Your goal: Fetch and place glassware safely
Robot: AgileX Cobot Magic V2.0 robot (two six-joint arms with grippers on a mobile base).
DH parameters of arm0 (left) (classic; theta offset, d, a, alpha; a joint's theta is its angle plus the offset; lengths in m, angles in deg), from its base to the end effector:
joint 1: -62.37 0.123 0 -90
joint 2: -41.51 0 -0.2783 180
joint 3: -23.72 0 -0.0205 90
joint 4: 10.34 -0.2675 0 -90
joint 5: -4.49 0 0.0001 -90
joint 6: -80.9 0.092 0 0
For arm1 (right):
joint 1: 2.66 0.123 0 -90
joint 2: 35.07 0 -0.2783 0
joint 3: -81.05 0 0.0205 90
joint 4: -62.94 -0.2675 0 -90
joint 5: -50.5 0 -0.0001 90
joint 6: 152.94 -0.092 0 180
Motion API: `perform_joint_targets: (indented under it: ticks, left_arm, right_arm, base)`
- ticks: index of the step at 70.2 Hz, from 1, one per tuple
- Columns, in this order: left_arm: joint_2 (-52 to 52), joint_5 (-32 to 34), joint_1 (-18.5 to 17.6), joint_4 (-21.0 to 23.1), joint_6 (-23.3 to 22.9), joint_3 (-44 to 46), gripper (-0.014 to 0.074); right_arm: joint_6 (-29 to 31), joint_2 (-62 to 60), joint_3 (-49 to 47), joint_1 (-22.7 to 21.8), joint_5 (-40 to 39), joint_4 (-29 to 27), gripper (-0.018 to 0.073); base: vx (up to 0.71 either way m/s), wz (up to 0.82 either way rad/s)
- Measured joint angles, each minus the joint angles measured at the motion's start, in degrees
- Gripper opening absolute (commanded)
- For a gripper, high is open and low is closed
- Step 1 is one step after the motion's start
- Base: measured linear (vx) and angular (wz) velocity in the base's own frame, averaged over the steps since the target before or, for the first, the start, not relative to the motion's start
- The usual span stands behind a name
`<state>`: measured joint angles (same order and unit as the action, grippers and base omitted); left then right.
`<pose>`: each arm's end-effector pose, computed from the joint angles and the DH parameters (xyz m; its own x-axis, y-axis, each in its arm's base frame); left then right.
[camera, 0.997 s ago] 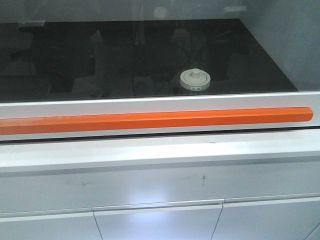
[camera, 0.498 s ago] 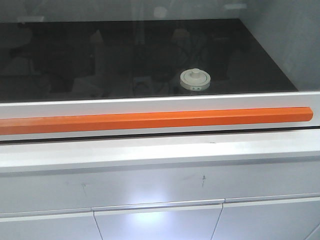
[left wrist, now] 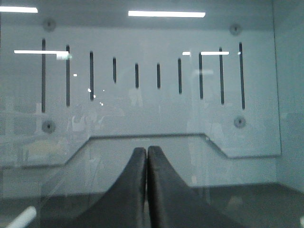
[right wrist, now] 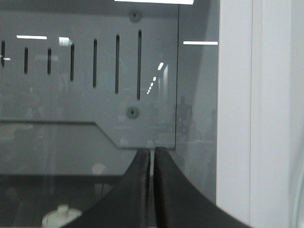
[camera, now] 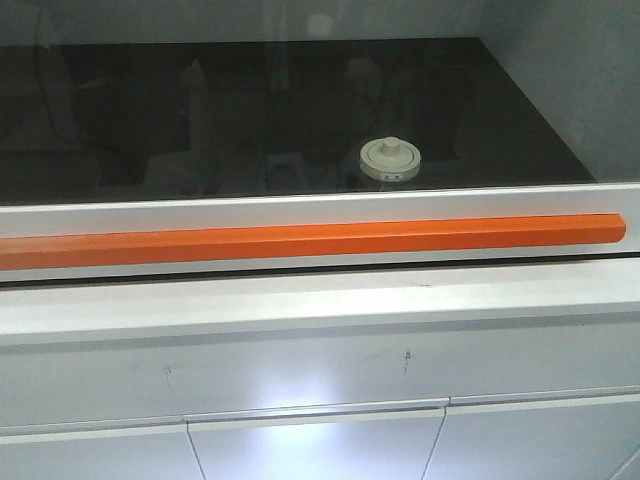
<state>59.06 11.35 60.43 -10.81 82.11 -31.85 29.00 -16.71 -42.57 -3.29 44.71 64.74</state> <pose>0.0689 -0.0024 0.3412 0.4032 0.0156 -0.9150 0.0230 0.9994 0.0272 0.0744 -0.0005 0.3338 0.3578 -0.0690 -0.9312 0.0314 0.9976 -0.0619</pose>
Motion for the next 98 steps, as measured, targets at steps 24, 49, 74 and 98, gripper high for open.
perform_joint_targets:
  ticks: [24,49,74,98]
  left_arm:
    - [23.31,-0.43,0.0,0.0,0.0,20.32,-0.0007]
    - [32.27,-5.37,0.0,0.0,0.0,20.52,-0.0007]
    - [30.66,-11.29,0.0,0.0,0.0,16.95,-0.0007]
    - [29.62,-1.08,0.0,0.0,-0.03,0.17,-0.0007]
  right_arm:
    - [-1.07,22.01,-21.34,0.0,0.76,0.0,-0.0001]
    - [-0.77,36.66,-21.67,0.0,7.0,-0.04,-0.0001]
    - [-3.25,34.82,-15.11,3.55,3.64,-0.15,-0.0001]
    - [-3.25,33.18,3.18,8.24,-9.3,-0.15,-0.0001]
  base:
    - [0.0,0.0]
    - [0.0,0.0]
    - [0.0,0.0]
    - [0.0,0.0]
